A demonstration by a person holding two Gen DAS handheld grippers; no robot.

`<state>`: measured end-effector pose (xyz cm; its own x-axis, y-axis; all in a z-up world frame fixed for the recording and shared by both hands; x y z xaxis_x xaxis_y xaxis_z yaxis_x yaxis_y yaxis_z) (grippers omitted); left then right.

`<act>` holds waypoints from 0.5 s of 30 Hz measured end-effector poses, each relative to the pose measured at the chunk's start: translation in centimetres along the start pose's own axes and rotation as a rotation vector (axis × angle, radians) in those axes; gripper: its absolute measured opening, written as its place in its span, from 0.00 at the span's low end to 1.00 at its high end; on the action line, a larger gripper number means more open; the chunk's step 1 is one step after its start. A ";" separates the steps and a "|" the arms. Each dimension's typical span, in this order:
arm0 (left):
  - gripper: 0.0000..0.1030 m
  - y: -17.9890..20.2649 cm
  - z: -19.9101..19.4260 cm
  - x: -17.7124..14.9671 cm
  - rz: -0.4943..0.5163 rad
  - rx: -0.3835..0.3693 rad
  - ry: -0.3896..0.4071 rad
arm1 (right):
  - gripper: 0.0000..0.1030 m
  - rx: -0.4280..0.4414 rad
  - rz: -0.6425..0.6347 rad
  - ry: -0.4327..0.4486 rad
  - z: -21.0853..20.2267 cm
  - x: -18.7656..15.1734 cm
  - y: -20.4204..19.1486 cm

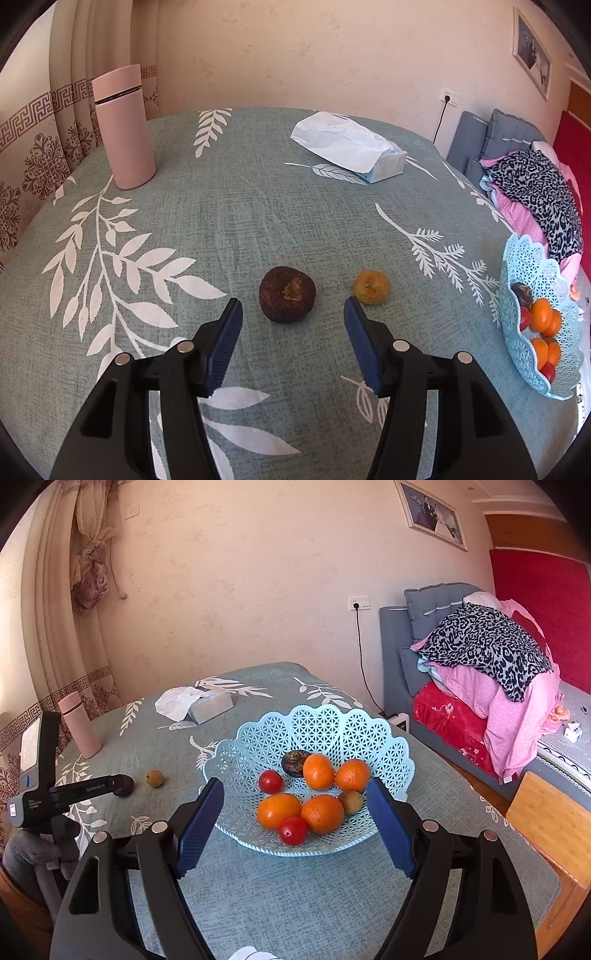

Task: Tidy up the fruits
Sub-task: 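Move the left tool to the dark dried fruit and grasp it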

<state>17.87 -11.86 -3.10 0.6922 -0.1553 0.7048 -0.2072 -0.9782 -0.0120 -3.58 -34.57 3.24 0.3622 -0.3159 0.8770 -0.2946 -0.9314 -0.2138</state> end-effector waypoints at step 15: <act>0.38 -2.0 -1.5 -0.9 -0.066 -0.015 0.014 | 0.78 0.129 -0.100 -0.094 1.8 -0.7 -5.3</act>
<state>16.64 -9.53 -2.67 0.6950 -0.0884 0.7135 -0.1721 -0.9840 0.0458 -0.63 -29.72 2.98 0.4670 -0.2308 0.8536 -0.1398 -0.9725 -0.1864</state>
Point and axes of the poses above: each gripper's, at about its wrist camera, not at the fingertips, and z roughly the way its jaws point, y to its right, x to its top, the point moved 10 cm from there along z, roughly the way its jaws point, and after that the axes turned 7 degrees about x, right-handed, at the moved point
